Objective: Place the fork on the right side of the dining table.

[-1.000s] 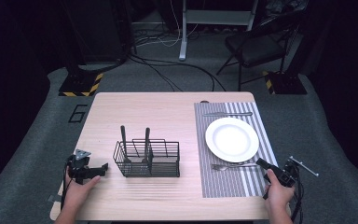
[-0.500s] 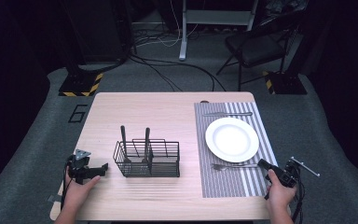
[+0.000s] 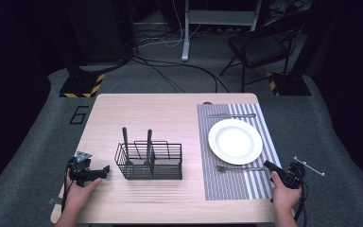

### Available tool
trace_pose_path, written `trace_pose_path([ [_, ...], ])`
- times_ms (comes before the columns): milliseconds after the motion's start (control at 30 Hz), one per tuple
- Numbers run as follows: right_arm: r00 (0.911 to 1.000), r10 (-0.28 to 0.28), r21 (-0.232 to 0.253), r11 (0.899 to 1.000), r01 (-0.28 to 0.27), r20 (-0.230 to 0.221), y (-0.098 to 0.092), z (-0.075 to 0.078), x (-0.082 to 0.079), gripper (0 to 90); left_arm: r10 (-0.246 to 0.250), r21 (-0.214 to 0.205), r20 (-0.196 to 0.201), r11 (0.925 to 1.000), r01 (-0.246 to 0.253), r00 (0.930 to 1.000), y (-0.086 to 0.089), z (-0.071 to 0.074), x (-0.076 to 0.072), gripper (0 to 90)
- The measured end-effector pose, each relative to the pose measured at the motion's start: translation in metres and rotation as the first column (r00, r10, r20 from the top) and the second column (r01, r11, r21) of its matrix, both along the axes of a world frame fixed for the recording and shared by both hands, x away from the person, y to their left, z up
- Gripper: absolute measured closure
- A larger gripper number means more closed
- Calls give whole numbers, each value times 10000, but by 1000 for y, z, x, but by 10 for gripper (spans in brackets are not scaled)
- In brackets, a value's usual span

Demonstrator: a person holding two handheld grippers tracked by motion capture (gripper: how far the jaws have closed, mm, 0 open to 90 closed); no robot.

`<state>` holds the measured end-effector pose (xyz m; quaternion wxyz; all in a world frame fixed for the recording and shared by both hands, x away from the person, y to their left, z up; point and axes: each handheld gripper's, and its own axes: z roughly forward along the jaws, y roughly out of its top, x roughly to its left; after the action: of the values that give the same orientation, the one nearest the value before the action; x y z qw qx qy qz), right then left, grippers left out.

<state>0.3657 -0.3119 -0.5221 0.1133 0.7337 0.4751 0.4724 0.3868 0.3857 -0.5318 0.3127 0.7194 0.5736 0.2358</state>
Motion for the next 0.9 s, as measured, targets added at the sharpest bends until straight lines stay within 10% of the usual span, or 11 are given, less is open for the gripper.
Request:
trace_pose_path([
  [533, 9852, 1539, -1779, 9742, -1387, 749, 23, 31, -5, 542, 2, -2, 0, 10000, -2, 10000, 0, 0, 0, 3],
  [733, 9673, 2328, -2050, 9562, -2088, 1009, 36, 36, -5, 501, 0, -1, 1, 10000, 0, 10000, 0, 0, 0, 3],
  [900, 9325, 3397, -2769, 9140, -2965, 1228, 56, 40, -5, 485, 4, -4, 1, 10000, -4, 10000, 0, 0, 0, 3],
])
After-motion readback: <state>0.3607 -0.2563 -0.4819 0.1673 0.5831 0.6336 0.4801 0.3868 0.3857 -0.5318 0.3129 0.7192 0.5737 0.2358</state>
